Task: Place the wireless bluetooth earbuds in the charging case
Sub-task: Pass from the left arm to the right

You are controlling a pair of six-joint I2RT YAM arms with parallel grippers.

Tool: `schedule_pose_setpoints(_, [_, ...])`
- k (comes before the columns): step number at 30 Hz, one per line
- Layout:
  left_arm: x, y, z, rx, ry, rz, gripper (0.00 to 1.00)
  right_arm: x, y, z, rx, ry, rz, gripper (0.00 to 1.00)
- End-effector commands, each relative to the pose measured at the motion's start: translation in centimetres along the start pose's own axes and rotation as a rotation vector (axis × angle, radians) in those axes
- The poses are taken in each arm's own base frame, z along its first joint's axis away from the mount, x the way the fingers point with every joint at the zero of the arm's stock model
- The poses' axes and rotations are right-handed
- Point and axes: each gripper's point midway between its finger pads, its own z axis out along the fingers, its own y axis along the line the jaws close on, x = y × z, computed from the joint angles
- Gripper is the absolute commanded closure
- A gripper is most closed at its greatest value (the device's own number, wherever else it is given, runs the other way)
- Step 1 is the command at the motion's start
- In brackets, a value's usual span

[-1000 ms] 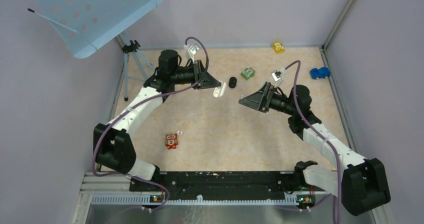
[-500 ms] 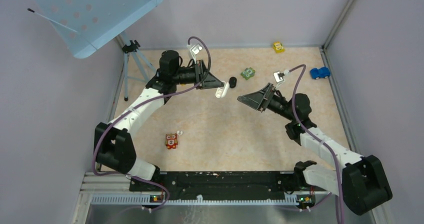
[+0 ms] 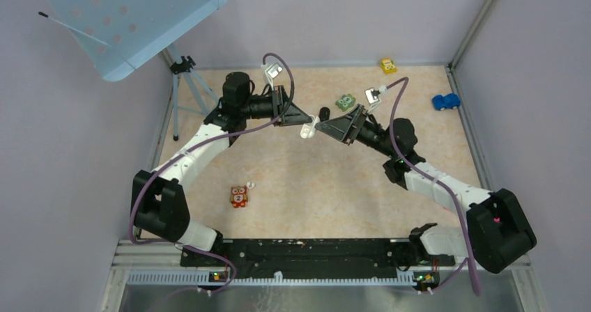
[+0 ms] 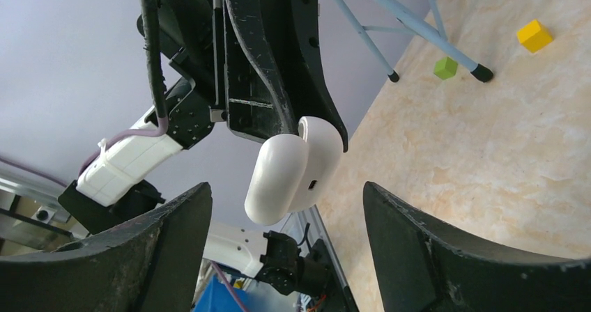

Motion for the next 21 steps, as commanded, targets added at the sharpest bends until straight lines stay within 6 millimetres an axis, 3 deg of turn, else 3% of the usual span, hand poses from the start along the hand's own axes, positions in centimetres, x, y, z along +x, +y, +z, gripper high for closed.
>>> schedule_pose_setpoints(1, [-0.27, -1.98, -0.35, 0.054, -0.01, 0.077, 0.74, -1.36, 2.69, 0.95, -0.094, -0.038, -0.049, 0.26])
schedule_pose_setpoints(9, [-0.16, -1.69, -0.25, 0.053, 0.0, 0.073, 0.74, -1.0, 2.66, 1.53, -0.124, -0.022, -0.024, 0.43])
schedule_pose_setpoints(21, [-0.22, -1.39, -0.11, 0.05, 0.002, 0.069, 0.74, -0.69, 3.01, 1.63, -0.16, -0.009, 0.001, 0.5])
